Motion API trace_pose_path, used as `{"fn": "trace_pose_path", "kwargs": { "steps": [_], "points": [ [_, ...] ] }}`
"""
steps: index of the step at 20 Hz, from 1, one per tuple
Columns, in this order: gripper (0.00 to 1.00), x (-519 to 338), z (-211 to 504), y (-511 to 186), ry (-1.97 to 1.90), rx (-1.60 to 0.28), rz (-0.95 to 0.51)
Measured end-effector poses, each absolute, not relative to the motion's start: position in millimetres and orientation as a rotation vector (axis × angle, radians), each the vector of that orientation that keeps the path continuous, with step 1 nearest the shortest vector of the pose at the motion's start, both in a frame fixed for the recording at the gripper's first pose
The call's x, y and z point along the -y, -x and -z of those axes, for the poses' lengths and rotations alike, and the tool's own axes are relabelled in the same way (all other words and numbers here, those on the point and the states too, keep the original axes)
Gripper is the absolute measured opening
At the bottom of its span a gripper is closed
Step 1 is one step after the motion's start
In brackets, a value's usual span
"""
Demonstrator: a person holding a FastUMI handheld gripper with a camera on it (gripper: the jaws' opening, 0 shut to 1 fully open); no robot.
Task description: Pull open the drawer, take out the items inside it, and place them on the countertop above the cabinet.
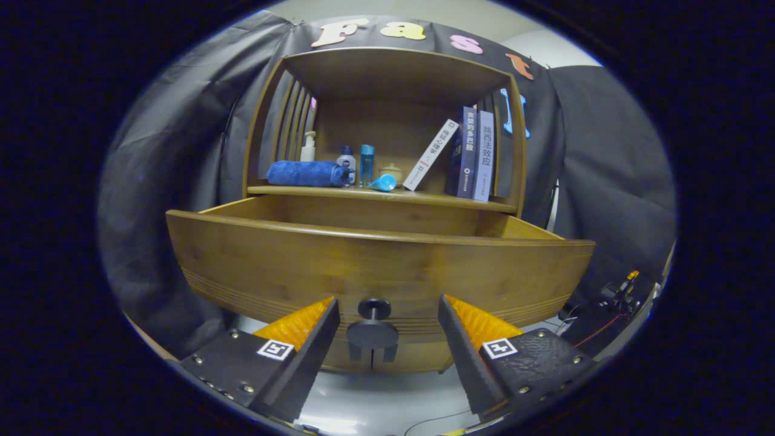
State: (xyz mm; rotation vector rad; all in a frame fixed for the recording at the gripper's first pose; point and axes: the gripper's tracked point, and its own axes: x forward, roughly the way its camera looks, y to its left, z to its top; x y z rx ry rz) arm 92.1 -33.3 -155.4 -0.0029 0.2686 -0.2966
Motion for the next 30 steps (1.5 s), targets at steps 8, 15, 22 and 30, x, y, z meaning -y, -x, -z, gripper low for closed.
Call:
{"fn": "trace_pose_path", "kwargs": {
  "steps": [8, 15, 22, 30],
  "points": [
    [0.97, 33.6, 155.6, -97.1, 0.015, -0.232, 0.278],
    [0.97, 43.2, 152.8, -111.5, 0.062, -0.238, 0.25],
    [0.97, 44.9, 148.9, -152.2, 0.097, -0.233, 0.266],
    [0.97, 55.4, 152.5, -205.3, 0.084, -0.238, 0.283]
  ]
}}
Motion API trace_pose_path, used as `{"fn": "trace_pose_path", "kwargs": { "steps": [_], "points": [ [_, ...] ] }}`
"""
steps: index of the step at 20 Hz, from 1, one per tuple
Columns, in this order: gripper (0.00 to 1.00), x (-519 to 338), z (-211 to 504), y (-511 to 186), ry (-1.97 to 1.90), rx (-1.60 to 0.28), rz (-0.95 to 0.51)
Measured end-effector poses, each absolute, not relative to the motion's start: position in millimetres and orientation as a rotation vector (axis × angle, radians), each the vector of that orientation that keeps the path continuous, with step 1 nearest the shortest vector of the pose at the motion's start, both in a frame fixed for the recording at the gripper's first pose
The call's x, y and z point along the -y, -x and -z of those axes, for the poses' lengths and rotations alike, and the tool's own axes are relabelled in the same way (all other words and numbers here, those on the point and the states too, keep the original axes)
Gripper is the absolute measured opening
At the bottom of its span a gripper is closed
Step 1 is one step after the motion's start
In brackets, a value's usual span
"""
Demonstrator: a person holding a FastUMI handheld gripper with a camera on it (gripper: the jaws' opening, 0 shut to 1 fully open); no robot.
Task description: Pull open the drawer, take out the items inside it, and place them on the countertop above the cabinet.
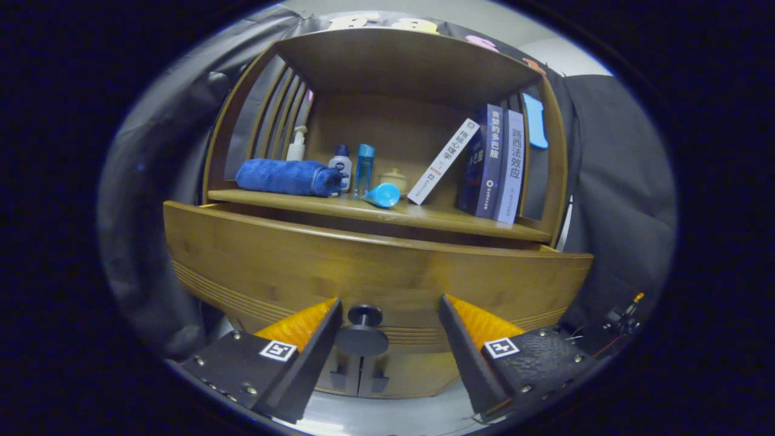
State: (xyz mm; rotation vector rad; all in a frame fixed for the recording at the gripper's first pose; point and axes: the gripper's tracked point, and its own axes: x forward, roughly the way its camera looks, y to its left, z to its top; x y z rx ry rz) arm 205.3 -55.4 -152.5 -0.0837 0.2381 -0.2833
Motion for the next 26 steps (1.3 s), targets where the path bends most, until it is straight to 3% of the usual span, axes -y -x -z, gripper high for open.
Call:
{"fn": "trace_pose_path", "kwargs": {
  "steps": [14, 26],
  "points": [
    [0.97, 55.5, 155.5, -258.1, 0.183, -0.262, 0.287],
    [0.98, 68.2, 150.7, -256.1, 0.128, -0.26, 0.326]
  ]
}}
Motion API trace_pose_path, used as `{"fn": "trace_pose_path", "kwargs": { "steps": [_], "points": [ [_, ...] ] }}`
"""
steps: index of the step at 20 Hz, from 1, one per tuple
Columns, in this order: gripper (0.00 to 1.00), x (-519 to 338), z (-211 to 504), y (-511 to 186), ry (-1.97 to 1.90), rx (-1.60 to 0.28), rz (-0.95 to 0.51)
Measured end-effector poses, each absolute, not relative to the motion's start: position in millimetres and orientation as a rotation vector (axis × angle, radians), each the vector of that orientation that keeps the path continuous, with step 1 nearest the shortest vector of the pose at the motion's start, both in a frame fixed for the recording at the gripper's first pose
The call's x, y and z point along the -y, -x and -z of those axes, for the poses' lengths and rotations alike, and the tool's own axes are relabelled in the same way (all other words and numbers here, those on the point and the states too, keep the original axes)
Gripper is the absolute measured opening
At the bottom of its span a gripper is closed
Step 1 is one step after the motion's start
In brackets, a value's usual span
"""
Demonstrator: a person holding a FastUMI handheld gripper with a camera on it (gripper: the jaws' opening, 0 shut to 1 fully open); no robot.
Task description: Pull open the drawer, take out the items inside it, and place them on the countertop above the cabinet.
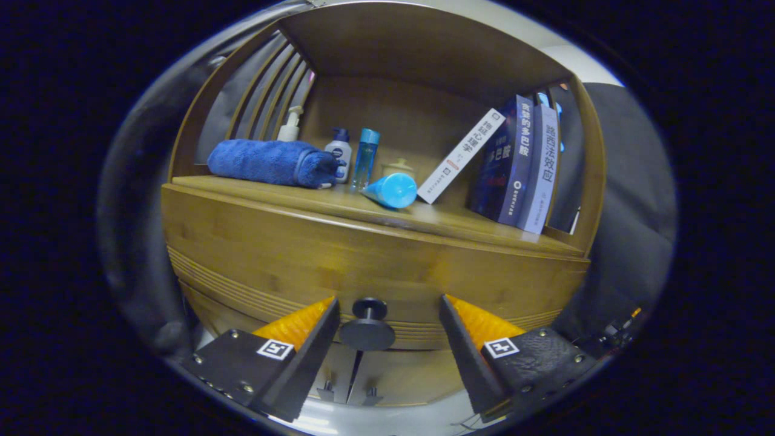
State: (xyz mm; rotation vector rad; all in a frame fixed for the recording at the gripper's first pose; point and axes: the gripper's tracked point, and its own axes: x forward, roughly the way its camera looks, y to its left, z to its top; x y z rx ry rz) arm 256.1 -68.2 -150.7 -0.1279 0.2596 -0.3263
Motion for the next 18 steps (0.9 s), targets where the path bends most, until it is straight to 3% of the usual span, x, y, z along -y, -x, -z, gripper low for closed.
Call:
{"fn": "trace_pose_path", "kwargs": {
  "steps": [9, 18],
  "points": [
    [0.98, 58.6, 36.0, -193.8, 0.016, -0.084, 0.271],
    [0.98, 58.0, -88.1, -87.7, -0.008, 0.071, 0.215]
  ]
}}
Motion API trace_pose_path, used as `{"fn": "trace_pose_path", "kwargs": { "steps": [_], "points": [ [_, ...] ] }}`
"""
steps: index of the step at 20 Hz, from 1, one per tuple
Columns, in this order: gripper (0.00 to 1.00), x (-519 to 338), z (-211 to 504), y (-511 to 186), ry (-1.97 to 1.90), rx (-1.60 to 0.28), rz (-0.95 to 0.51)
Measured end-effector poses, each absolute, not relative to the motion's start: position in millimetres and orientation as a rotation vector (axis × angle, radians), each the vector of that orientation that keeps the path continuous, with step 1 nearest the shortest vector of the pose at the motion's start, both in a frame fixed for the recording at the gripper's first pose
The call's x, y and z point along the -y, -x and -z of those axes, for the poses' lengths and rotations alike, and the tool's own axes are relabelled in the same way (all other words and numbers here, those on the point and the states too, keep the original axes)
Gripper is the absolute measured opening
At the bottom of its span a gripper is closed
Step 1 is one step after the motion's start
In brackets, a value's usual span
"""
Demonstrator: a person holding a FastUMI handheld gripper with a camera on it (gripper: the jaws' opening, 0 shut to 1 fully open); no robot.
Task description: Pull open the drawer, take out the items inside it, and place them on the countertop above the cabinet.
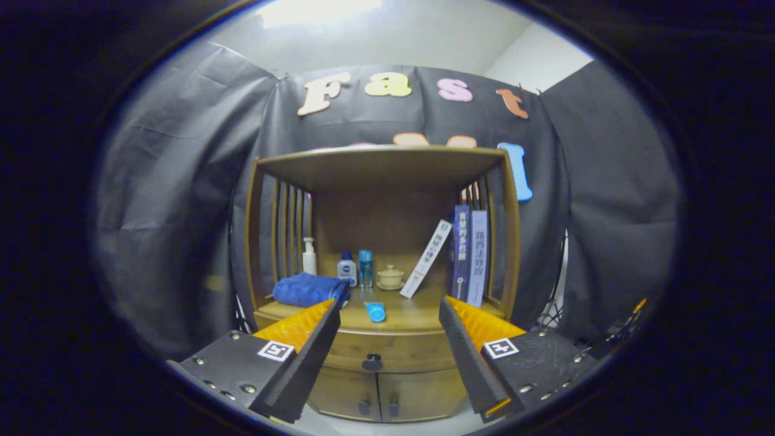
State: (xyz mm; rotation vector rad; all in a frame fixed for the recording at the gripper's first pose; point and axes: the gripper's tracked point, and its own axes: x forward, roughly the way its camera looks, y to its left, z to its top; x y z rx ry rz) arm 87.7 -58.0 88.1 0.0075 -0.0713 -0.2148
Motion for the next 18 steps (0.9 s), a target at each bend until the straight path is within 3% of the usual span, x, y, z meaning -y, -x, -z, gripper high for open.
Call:
{"fn": "trace_pose_path", "kwargs": {
  "steps": [5, 18],
  "points": [
    [0.98, 63.5, -103.5, -33.8, 0.022, 0.099, 0.239],
    [0.98, 81.2, -89.4, -15.8, 0.015, 0.127, 0.279]
  ]
}}
